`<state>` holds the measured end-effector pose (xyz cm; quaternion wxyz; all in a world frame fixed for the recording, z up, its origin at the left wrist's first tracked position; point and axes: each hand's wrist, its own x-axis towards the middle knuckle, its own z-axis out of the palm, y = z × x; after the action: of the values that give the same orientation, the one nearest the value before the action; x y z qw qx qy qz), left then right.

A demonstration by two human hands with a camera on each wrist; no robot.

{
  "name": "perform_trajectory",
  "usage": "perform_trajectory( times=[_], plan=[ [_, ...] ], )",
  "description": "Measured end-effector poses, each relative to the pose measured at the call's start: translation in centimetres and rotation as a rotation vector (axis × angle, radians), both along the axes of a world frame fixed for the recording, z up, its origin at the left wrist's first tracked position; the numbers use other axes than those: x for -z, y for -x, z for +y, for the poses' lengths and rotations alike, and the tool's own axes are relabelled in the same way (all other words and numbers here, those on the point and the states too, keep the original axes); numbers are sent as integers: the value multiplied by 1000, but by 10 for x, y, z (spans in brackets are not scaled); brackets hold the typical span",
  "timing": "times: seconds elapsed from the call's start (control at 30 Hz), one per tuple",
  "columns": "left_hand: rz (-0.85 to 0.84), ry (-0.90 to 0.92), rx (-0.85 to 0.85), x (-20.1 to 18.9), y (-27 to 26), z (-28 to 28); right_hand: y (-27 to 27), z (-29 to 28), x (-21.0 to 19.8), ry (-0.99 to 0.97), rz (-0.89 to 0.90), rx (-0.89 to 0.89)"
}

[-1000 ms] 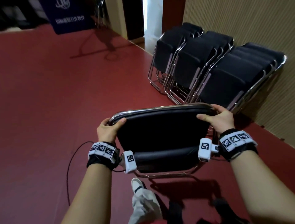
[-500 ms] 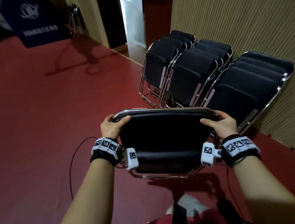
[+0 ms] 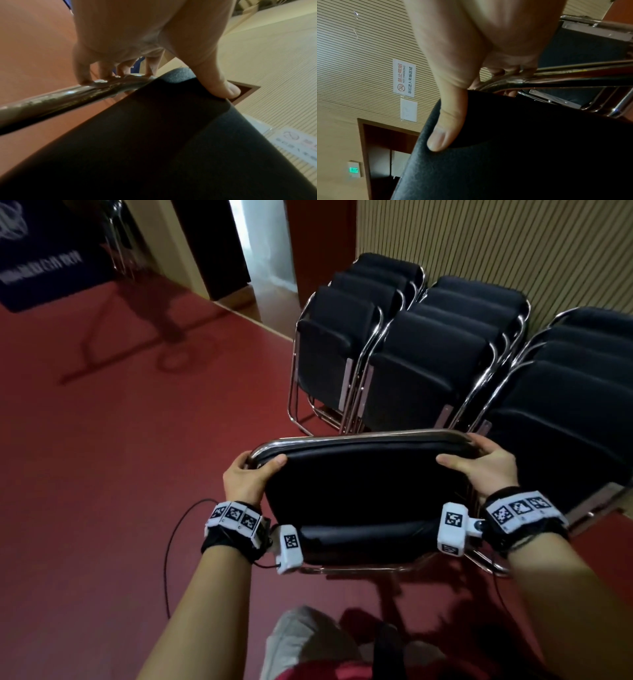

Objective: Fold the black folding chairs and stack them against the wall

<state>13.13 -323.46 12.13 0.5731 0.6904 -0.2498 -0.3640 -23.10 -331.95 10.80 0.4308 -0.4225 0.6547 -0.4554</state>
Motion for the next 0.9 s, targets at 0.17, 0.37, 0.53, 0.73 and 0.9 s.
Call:
perform_trajectory(
  times=[0.17, 0.37, 0.53, 0.73, 0.9],
  plan=[
    [0, 3, 128, -1, -13, -118, -13, -77, -1, -33, 8, 117],
    [18, -19, 333, 16, -39, -263, -34, -150, 11, -56, 32, 305],
    [-29, -16, 540, 13, -50, -365, -55, -187, 19, -92, 49, 467],
    [-46, -35, 723, 22, -37, -469, -65, -220, 37, -111, 40, 607],
    [-59, -72, 775, 41, -19, -527, -61, -257, 48, -142, 79, 616]
  ],
)
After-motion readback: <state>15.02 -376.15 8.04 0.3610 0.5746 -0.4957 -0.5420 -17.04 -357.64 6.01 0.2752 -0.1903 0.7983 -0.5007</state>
